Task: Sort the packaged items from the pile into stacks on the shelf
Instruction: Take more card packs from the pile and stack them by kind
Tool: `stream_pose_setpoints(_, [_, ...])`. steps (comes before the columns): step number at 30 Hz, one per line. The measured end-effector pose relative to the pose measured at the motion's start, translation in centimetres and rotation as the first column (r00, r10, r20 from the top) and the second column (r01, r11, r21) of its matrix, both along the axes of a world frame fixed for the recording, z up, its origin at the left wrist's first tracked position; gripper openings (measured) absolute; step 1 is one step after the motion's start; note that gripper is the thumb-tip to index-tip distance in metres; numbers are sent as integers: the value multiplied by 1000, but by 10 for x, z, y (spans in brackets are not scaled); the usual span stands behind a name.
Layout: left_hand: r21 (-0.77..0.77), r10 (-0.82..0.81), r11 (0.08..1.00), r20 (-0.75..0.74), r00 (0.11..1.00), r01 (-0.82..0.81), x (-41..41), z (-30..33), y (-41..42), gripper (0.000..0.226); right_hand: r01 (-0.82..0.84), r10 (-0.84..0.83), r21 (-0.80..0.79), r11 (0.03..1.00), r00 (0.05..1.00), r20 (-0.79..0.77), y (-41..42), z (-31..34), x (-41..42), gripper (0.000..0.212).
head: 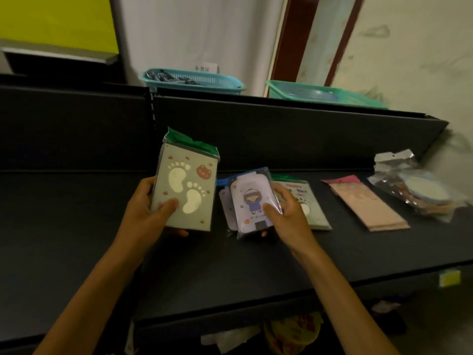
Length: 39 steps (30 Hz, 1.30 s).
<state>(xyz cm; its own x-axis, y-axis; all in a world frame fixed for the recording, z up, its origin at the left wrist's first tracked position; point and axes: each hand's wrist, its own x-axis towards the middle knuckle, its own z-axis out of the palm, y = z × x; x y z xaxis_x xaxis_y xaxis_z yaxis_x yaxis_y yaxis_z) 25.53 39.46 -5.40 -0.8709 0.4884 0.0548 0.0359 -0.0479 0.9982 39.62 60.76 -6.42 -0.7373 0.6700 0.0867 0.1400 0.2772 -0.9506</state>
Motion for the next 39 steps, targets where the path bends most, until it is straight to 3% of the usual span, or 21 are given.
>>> stream_pose_setpoints(6, [-4, 59, 998, 13, 998, -59, -8, 5, 3, 44, -85, 74, 71, 994, 986, 151, 13, 2, -28, 43])
stream_pose_setpoints(10, [20, 86, 996, 5, 996, -86, -9, 5, 11, 42, -111, 44, 229, 967, 960, 277, 23, 6, -32, 57])
stream_pose_setpoints(15, [-9, 73, 997, -34, 997, -73, 0, 8, 38, 40, -142, -40, 505, 851, 943, 332, 57, 12, -15, 55])
stream_pose_setpoints(20, [-61, 43, 997, -85, 995, -48, 18, 11, 84, 43, -269, -10, 633, 726, 916, 401, 111, 15, 19, 47])
stream_pose_setpoints(27, [-93, -12, 996, 12, 1000, 13, 57, 12, 150, 43, -305, -20, 667, 680, 901, 433, 174, 18, 61, 48])
stream_pose_setpoints(35, [-207, -35, 977, 124, 992, 60, 93, 9, 209, 45, -276, 54, 641, 716, 938, 343, 212, 12, 79, 45])
stream_pose_setpoints(39, [-335, -35, 940, 97, 995, 66, 103, 9, 225, 43, -269, 79, 615, 742, 945, 318, 220, 13, 87, 43])
